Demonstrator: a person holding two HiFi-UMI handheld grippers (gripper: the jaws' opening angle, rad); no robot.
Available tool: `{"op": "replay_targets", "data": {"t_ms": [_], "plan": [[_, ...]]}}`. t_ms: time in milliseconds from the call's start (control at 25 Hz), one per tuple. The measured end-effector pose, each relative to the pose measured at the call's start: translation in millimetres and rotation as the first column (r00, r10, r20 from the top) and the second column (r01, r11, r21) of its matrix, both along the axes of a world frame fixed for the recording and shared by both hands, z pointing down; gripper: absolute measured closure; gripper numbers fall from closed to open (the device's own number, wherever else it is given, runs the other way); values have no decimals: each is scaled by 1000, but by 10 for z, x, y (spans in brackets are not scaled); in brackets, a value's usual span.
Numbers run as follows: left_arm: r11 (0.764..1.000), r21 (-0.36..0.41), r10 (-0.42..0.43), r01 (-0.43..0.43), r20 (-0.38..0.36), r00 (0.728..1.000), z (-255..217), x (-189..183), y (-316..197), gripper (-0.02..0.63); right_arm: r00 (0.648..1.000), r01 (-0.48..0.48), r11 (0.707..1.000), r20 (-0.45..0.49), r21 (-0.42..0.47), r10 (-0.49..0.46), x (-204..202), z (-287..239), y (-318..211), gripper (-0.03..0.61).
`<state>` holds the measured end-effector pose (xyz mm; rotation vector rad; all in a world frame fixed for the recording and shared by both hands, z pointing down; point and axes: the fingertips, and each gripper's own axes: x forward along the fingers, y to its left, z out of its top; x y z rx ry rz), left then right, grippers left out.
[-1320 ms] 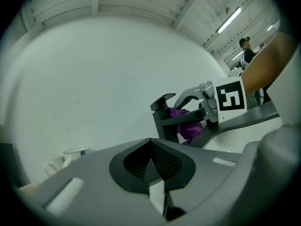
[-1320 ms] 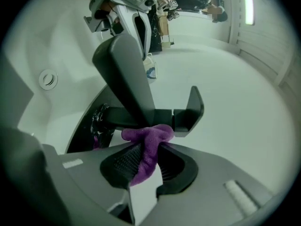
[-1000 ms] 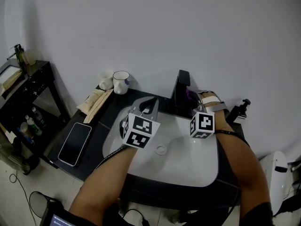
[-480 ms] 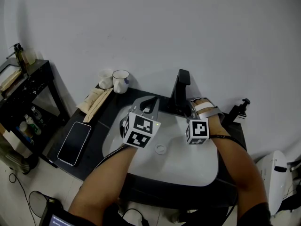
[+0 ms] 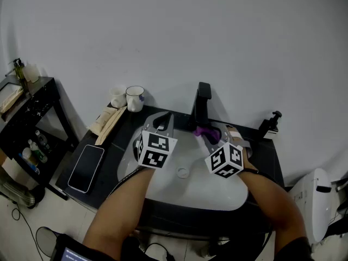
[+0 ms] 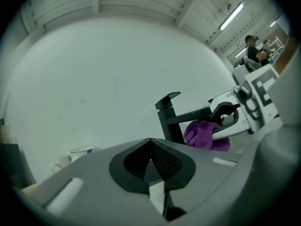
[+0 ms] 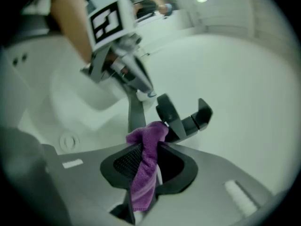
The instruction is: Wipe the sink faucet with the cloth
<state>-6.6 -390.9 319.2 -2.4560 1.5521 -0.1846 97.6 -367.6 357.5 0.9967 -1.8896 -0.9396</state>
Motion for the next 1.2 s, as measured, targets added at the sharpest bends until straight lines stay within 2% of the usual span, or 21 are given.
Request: {"op": "replay_targets", "data": {"t_ms": [40,120,200,240,280,360,480,560,640,760,880,960,1080,1200], "plan": [[1000,1,-15,15,-2,1000,-7,-34,-4,597,993,-9,998,118,-61,16,-31,-15,68,494],[999,7,-44,45,-14,999,-36,-106,-9,597,945,-15,985,318,-173,70,-90,-21,172,494],[997,20,-70,71,-32,997,-88,-185,-8,597,858,-13,965,492,-264,146,-142,-17,208,492],[996,29,-80,82,-41,996,-114,-232,-3,597,795,-8,952,575,-307,192,-172,-13,205,492],[995,36,-88,90,-51,995,-141,-285,5,597,719,1,937,652,-348,241,-207,-8,192,492],[993,47,-100,104,-93,991,-211,-418,43,597,542,19,910,769,-413,338,-265,-2,131,492],[987,86,-120,137,-182,976,-394,-688,184,597,230,51,879,863,-473,451,-315,26,-16,492],[980,117,-132,162,-231,964,-506,-857,288,597,24,67,877,879,-477,476,-368,40,-97,492],[976,131,-135,177,-276,952,-577,-965,351,597,-127,68,892,883,-447,452,-477,-14,-160,499],[971,155,-131,183,-296,946,-640,-1036,400,597,-302,55,916,868,-398,395,-635,-163,-288,503],[967,178,-125,184,-298,946,-695,-1067,420,597,-457,38,938,829,-344,322,-668,-408,-467,503],[967,181,-114,178,-318,941,-721,-1074,436,597,-540,20,952,798,-306,268,-641,-589,-563,506],[967,178,-108,183,-363,926,-752,-1140,461,597,-632,-17,963,749,-270,199,-575,-780,-678,509],[965,176,-111,194,-395,912,-778,-1217,481,597,-691,-50,962,705,-268,161,-515,-807,-776,511]]}}
